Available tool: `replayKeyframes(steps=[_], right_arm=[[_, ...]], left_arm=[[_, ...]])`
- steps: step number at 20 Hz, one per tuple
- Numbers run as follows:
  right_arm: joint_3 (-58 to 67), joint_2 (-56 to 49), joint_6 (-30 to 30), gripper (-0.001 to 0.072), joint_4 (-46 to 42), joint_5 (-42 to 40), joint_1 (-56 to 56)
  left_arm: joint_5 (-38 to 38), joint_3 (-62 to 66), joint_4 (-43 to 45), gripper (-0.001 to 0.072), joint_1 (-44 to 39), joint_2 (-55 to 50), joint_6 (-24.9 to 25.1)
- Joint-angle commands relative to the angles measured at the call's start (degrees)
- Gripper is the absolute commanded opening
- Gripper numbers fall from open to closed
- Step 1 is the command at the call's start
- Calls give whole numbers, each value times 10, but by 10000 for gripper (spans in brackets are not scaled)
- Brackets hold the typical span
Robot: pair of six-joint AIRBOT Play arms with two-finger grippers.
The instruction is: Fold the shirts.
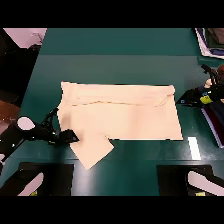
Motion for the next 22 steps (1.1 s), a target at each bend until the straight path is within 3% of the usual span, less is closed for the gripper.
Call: replayKeyframes(steps=[1,2,3,10,14,15,22], right_arm=[[0,1,-5,448,-1,14,-1],[0,1,-6,448,-1,26,-2],[-1,1,-6,448,-1,39,-8],[-163,73,-10,454,-64,50,-153],[-269,65,-31,465,-42,30,-254],[-286,56,-46,430,-24,23,-266],[-311,7,-55,422,-1,-44,-210]], left_arm=[[48,-7,-37,526,-24,0,-14],[50,-7,-42,219,-24,0,-11],[50,-7,-46,44,-24,0,-7],[8,64,-50,31,-24,1,34],[12,85,-50,31,-24,1,36],[12,85,-50,31,-24,1,38],[12,85,-50,31,-24,1,38]])
